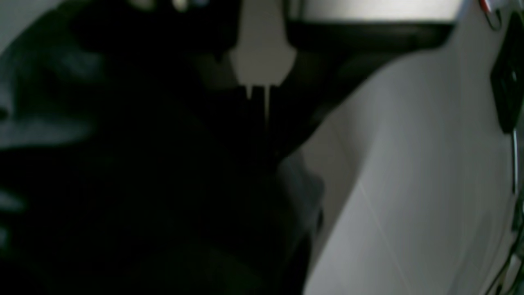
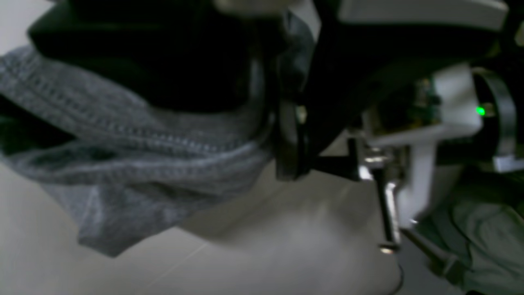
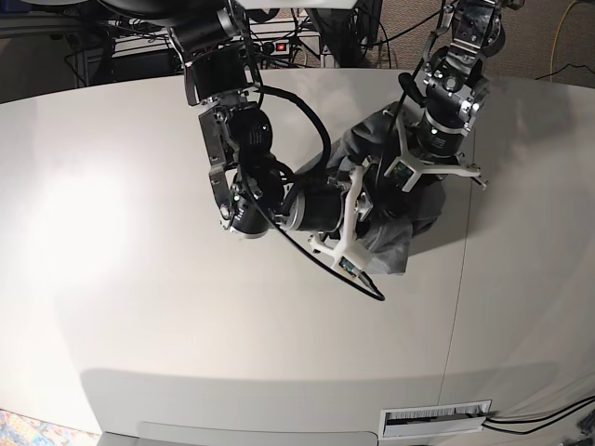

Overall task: Fold the T-shirt properly
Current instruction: 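Lift the bundle end with the right gripper and fold it toward the left gripper, then press the folded end onto the bundle with the right gripper while left holds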

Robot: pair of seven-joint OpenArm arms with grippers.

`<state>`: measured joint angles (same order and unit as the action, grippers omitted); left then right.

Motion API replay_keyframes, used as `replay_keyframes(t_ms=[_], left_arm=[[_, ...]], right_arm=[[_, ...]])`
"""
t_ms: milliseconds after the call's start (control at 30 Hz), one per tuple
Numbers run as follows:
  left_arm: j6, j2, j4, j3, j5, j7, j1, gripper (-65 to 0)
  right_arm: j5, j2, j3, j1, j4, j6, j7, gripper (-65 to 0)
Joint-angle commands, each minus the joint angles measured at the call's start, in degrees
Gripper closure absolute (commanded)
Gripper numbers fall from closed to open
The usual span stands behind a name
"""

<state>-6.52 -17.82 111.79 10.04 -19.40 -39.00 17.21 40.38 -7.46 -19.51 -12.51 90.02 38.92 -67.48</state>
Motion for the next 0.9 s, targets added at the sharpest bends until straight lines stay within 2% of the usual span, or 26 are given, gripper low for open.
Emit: replay_keyframes(t_ms=[0, 167, 233, 433, 667, 767, 867], left_arm=[[2.5, -0.4, 1.0, -0.9, -1.0, 0.5, 0.2, 0.0], [3.1, -0.4, 1.0, -3.3, -2.5, 0.9, 3.8, 0.0], [3.1, -0.4, 0.9, -4.7, -1.5, 3.4, 5.6, 0.0], [2.9, -0.3, 0.2, -6.8, 11.2, 10.5, 7.6, 0.0], [2.6, 0.3, -5.4, -6.8, 16.3, 13.6, 3.6, 0.0], [2.4, 2.0, -9.7, -6.8, 16.7, 14.7, 0.9, 0.0], [0.2, 4.0, -13.5, -6.8, 16.7, 16.2, -1.4, 0.0]], right_arm=[[1.3, -0.3, 0.3, -1.0, 1.0, 1.1, 0.1, -14.5], [1.4, -0.3, 2.9, -1.2, 1.0, 1.1, 0.2, -14.5], [1.8, -0.3, 3.8, -1.2, 1.0, 1.1, 0.2, -14.5], [4.8, -0.3, 4.2, -1.2, 1.1, 1.1, -0.3, -14.5], [10.7, -0.3, 4.2, -1.2, 1.1, 1.1, -2.8, -14.5], [12.8, -0.3, 4.2, -1.2, 1.1, 1.1, -4.3, -14.5], [14.3, -0.3, 4.2, -1.2, 1.1, 1.1, -5.0, -14.5]])
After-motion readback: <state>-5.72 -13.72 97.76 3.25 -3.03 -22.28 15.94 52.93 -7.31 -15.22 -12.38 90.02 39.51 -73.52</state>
